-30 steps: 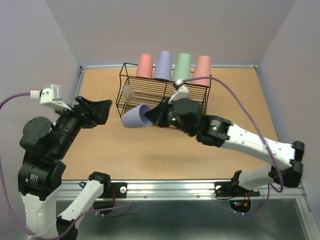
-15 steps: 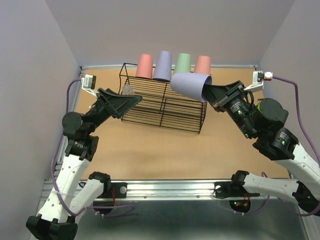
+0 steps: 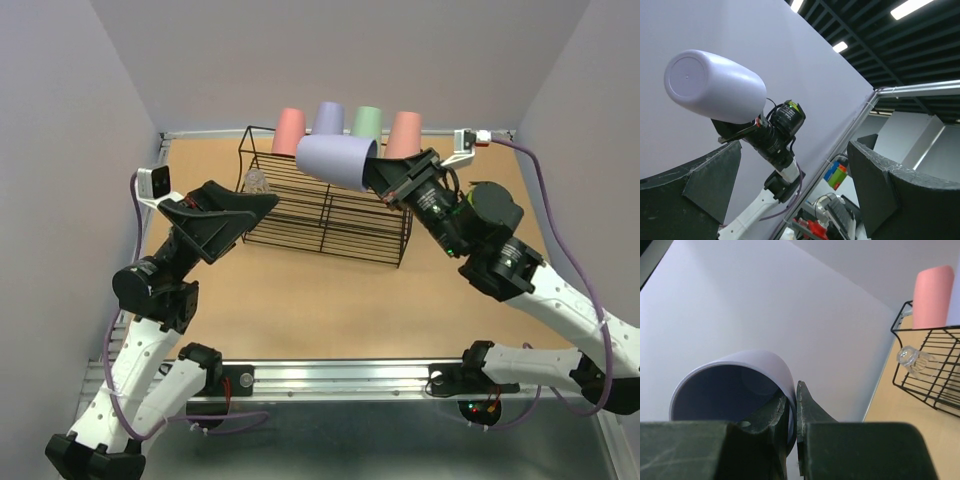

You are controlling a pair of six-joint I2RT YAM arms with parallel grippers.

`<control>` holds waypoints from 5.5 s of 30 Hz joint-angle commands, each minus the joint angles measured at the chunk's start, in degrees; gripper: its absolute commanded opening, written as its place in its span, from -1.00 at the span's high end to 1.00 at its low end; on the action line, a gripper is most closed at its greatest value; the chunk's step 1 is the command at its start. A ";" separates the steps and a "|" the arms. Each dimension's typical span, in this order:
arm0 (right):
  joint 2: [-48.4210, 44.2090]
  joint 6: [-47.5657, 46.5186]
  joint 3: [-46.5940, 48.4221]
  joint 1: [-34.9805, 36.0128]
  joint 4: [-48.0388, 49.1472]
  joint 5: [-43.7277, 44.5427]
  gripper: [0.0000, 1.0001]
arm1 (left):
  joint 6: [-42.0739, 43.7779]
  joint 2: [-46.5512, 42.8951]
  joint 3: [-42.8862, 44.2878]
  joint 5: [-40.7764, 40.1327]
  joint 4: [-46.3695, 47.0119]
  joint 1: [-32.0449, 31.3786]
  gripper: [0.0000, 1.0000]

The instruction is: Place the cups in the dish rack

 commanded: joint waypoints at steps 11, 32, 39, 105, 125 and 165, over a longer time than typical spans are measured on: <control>8.25 6.14 -1.53 0.30 21.10 -12.54 0.99 | 8.72 -3.13 -1.25 -8.99 -7.30 -0.84 -0.91; 15.72 7.99 0.94 0.30 22.68 -16.68 0.99 | 14.17 3.98 3.75 -15.42 -8.02 -1.19 -0.90; 16.16 7.37 0.93 0.30 22.68 -16.33 0.99 | 14.88 6.70 6.30 -14.81 -8.02 -1.11 -0.53; -12.58 -4.05 -14.27 0.30 -14.41 6.00 -0.23 | 70.50 34.38 29.33 -38.45 -61.90 -5.76 1.00; -9.24 -7.22 -12.07 0.30 -15.73 6.08 -0.24 | 77.89 38.61 26.87 -50.93 -57.77 -11.30 1.00; -12.93 -5.37 -15.68 0.21 -17.13 5.56 -0.25 | 79.48 33.43 25.64 -58.83 -63.91 -14.64 -0.97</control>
